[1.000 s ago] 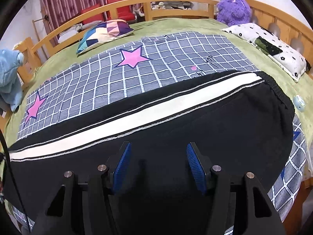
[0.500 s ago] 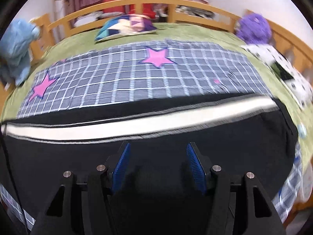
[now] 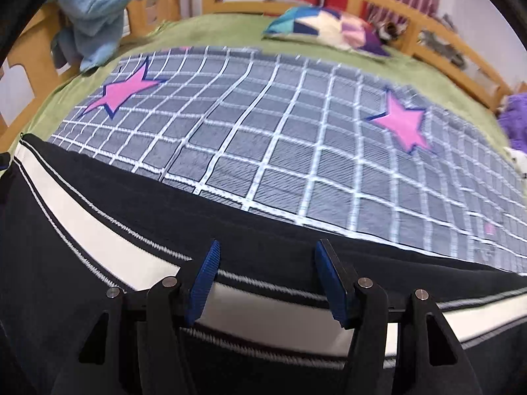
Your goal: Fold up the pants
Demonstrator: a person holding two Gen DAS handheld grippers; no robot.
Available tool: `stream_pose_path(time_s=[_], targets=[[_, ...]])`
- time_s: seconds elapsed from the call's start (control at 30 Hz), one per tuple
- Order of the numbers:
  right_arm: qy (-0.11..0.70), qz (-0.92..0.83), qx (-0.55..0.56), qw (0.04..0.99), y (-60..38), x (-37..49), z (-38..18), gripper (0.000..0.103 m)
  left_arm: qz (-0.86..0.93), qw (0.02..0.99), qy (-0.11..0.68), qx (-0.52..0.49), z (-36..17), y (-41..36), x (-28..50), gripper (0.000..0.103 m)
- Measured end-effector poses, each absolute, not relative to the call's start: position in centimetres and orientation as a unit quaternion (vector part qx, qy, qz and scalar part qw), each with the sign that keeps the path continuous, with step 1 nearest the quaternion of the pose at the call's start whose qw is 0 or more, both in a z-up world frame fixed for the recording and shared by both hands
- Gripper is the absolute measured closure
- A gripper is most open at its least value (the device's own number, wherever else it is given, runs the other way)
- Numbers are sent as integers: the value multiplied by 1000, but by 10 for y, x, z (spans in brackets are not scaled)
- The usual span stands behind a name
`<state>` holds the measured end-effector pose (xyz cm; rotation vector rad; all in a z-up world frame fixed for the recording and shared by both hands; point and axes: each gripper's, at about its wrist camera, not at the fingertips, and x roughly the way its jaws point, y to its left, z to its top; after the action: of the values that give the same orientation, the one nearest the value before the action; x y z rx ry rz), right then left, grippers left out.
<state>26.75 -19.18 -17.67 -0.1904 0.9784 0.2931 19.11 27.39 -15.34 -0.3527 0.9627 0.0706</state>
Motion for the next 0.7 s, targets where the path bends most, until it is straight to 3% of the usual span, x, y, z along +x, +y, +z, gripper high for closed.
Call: stream_pose_path(time_s=[0.17,0.43,0.47,0.53,0.6,0.7], targets=[[483,165,-60,858,-198,277,-183,42,24,869,466,-165,-154,265,187,37],[500,209,-98,834,-189,296,-185,43,11,865,473,-168,-155,258,185,37],[504,212,-102,831,-188,297,-185,48,10,866,472,-163,-152,257,183,37],[515,221,-106,822,-187,297,-182,72,12,870,468,-155,-149,256,179,37],[521,224,-110,816,-188,292,-178,84,16,873,462,-153,-147,257,175,37],[518,227,-139,813,-182,283,-180,85,15,871,462,-166,-149,260,173,37]])
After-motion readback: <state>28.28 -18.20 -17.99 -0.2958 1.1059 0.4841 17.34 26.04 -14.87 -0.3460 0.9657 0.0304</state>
